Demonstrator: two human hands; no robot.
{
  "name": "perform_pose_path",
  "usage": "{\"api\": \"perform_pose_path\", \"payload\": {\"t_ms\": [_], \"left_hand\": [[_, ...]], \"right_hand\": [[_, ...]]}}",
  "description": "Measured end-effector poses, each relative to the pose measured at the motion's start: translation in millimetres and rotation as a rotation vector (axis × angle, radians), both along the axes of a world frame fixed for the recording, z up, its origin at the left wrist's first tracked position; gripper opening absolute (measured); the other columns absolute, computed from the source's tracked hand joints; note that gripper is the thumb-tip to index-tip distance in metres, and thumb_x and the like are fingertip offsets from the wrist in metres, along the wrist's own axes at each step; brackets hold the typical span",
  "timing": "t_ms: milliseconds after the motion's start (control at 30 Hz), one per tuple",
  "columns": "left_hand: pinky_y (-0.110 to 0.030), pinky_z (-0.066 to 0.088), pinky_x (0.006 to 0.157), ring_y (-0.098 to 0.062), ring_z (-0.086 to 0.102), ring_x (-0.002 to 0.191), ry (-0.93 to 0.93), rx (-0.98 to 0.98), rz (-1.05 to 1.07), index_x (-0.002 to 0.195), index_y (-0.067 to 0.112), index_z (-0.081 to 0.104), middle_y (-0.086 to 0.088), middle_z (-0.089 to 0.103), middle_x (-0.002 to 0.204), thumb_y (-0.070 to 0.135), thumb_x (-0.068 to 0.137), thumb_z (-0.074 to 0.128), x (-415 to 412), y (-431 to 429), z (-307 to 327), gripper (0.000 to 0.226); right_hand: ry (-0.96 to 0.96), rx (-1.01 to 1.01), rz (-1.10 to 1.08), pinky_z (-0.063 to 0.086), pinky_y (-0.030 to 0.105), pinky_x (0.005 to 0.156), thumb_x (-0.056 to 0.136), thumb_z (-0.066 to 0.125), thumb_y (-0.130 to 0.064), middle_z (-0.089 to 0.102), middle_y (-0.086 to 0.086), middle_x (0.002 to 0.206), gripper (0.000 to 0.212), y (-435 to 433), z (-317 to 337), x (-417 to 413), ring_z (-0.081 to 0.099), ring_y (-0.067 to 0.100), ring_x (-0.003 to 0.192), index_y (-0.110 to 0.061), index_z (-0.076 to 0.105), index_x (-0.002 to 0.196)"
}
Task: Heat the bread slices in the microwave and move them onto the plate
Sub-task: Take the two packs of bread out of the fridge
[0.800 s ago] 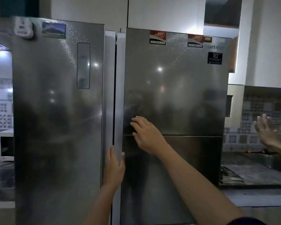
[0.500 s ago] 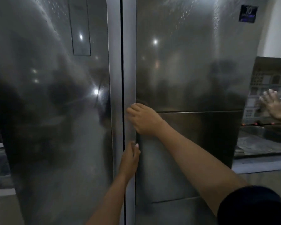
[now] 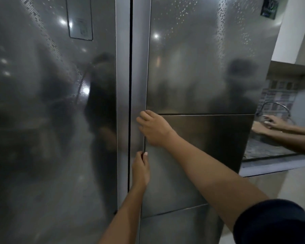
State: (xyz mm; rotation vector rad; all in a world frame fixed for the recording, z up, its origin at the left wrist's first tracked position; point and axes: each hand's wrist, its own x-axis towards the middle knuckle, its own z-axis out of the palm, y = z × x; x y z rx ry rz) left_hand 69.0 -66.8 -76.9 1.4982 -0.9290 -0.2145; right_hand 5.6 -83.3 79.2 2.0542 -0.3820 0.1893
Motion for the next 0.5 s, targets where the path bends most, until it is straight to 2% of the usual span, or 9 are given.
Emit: {"api": "perform_pose_path", "payload": {"t_ms": [67, 167, 267, 367, 500], "left_hand": [[-0.032, 0.040, 0.068, -0.024, 0.054, 0.079, 0.003, 0.029, -0.029, 0.100, 0.002, 0.053, -0.012, 0.057, 0.085, 0.027, 0.099, 0.037, 2, 0, 2, 0.029], [-0.029, 0.039, 0.071, -0.021, 0.053, 0.083, 0.012, 0.079, -0.064, 0.106, 0.003, 0.052, -0.010, 0.056, 0.090, 0.028, 0.100, 0.036, 3, 4, 6, 0.030], [-0.029, 0.040, 0.072, -0.020, 0.054, 0.085, 0.017, 0.082, -0.062, 0.109, 0.003, 0.051, -0.010, 0.057, 0.093, 0.027, 0.100, 0.036, 3, 5, 5, 0.030], [-0.026, 0.038, 0.063, -0.017, 0.054, 0.080, 0.029, 0.074, -0.055, 0.107, 0.006, 0.051, -0.007, 0.057, 0.091, 0.026, 0.100, 0.036, 1, 7, 3, 0.026], [-0.018, 0.033, 0.054, -0.007, 0.045, 0.064, -0.013, 0.018, -0.057, 0.098, 0.013, 0.049, 0.002, 0.050, 0.074, 0.027, 0.099, 0.037, -10, 20, 1, 0.018]], "right_hand": [[0.026, -0.069, -0.022, 0.031, 0.035, 0.110, 0.090, 0.039, -0.025, 0.054, 0.004, 0.125, 0.039, 0, -4, 3, 0.041, 0.027, 0.127, -0.013, 0.061, 0.120], [0.005, -0.107, -0.091, 0.024, 0.039, 0.113, 0.097, 0.031, -0.023, 0.039, 0.010, 0.136, 0.043, 2, -10, 6, 0.028, 0.030, 0.133, -0.005, 0.045, 0.134], [-0.043, -0.103, -0.145, 0.026, 0.037, 0.111, 0.096, 0.033, -0.025, 0.037, 0.009, 0.136, 0.044, 2, -19, 11, 0.027, 0.029, 0.132, -0.006, 0.043, 0.135], [-0.048, -0.084, -0.156, 0.028, 0.036, 0.109, 0.096, 0.036, -0.027, 0.035, 0.009, 0.136, 0.045, 2, -23, 11, 0.026, 0.029, 0.131, -0.007, 0.043, 0.135], [-0.129, -0.058, -0.071, 0.032, 0.034, 0.104, 0.090, 0.042, -0.028, 0.048, 0.005, 0.123, 0.040, 4, -26, 1, 0.036, 0.027, 0.121, -0.011, 0.057, 0.123]]}}
